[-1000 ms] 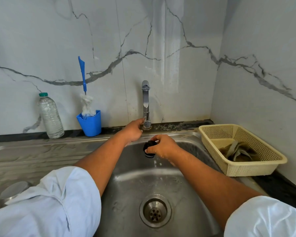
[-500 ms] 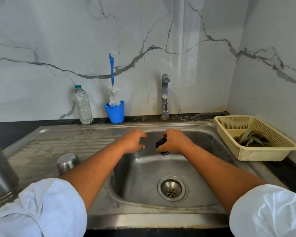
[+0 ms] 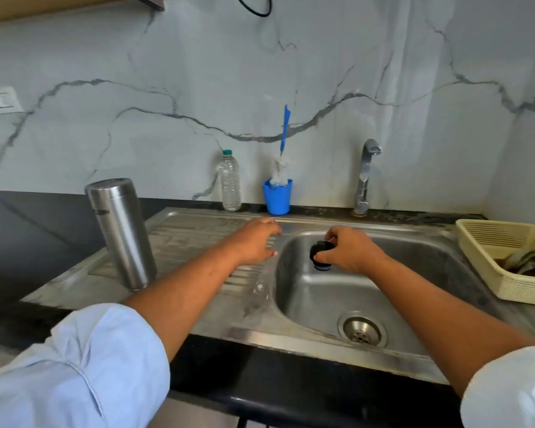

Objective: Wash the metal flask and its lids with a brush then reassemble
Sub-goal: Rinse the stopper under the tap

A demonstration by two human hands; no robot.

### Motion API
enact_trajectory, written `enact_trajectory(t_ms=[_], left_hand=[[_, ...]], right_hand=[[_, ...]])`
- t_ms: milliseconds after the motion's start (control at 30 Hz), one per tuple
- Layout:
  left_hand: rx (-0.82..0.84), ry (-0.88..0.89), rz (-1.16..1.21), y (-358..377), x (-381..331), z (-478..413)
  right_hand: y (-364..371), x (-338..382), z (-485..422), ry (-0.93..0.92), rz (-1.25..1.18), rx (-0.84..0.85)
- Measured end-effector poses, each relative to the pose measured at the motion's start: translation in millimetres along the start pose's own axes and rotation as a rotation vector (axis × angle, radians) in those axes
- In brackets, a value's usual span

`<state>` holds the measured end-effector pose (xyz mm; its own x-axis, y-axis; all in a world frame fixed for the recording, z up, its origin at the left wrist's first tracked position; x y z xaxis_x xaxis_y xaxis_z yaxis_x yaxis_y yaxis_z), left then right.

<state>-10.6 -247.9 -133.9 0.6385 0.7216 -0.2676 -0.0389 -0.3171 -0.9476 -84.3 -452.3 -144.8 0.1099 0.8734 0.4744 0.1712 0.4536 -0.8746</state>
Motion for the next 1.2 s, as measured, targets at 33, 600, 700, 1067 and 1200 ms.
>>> enact_trajectory(t_ms=[33, 600, 700, 1067, 1200], left_hand=[[-0.015, -0.018, -0.007, -11.0, 7.4, 5.4], [-0.006, -0.212, -0.147, -91.9, 83.4, 76.9], [-0.004, -0.212, -0.146, -89.9, 86.0, 79.3], [0.037, -0.237, -0.087, -77.5, 92.7, 85.2], [0.039, -0.242, -0.07, -67.8, 87.1, 81.2]], right_hand=[[0.5, 13.1, -0.5, -0.013, -0.035, -0.008], [112.9, 198.5, 21.8, -0.286, -0.243, 0.201], [120.4, 201.1, 22.4, -0.267, -0.229, 0.197], [133.2, 200.3, 23.9, -0.282, -0.167, 0.188], [122.7, 191.2, 23.3, -0.293, -0.174, 0.198]])
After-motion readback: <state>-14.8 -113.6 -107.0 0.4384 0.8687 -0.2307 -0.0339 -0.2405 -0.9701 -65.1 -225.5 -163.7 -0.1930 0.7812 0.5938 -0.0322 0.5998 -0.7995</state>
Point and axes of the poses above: each hand's wrist, its own z-axis away from the middle knuckle, its own y-axis out of the palm, x = y × z, the point moved 5 cm from there along -z, towards the middle knuckle, and after that the axes turned 4 degrees about z, right-handed, at the moved point
